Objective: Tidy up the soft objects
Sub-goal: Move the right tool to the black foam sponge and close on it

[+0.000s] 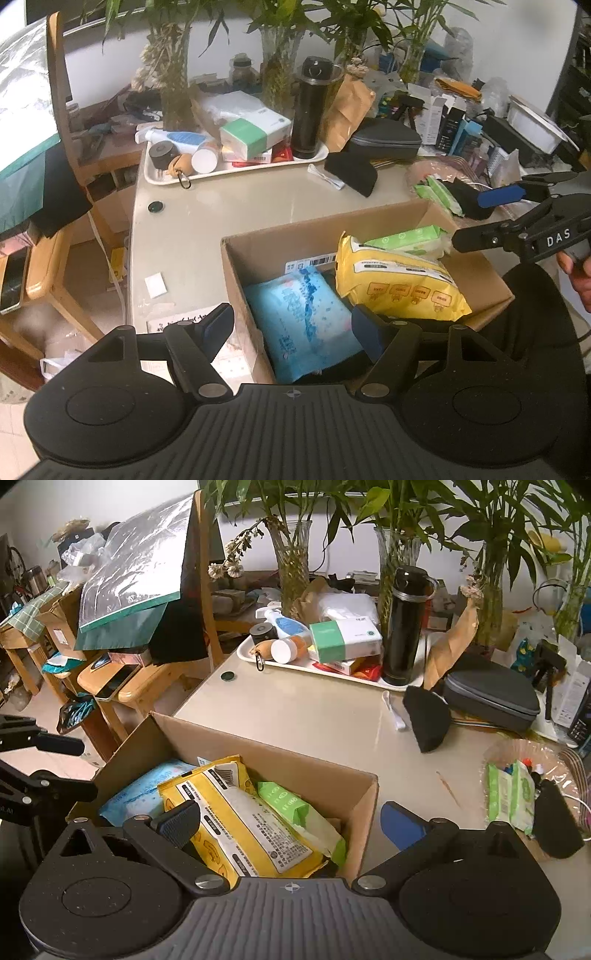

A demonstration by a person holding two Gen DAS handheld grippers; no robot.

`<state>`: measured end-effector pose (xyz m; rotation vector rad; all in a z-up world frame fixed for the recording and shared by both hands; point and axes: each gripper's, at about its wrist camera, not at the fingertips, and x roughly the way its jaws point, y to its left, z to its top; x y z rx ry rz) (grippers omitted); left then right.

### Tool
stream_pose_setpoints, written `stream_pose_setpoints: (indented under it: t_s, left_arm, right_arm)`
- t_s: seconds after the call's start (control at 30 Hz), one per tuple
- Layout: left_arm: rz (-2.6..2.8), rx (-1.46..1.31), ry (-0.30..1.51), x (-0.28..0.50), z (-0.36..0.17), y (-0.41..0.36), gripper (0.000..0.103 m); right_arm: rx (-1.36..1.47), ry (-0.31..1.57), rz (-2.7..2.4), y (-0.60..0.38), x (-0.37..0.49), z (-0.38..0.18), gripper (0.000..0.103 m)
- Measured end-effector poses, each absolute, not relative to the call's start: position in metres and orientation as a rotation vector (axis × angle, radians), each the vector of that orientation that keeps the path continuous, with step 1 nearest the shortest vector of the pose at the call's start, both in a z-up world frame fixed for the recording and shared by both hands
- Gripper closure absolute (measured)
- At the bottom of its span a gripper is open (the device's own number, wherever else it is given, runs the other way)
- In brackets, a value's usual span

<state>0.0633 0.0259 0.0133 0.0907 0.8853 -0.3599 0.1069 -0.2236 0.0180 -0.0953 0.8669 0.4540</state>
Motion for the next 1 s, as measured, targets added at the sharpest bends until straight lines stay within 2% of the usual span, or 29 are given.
stream_pose_setpoints:
  t_s: [1.0]
  left_arm:
    - [-0.518, 0.099, 0.8, 0.097, 0.026, 0.005, 0.033]
  right_arm:
    - [-0.028, 0.827, 0.382, -0.245, 0.143, 0.027, 0.0]
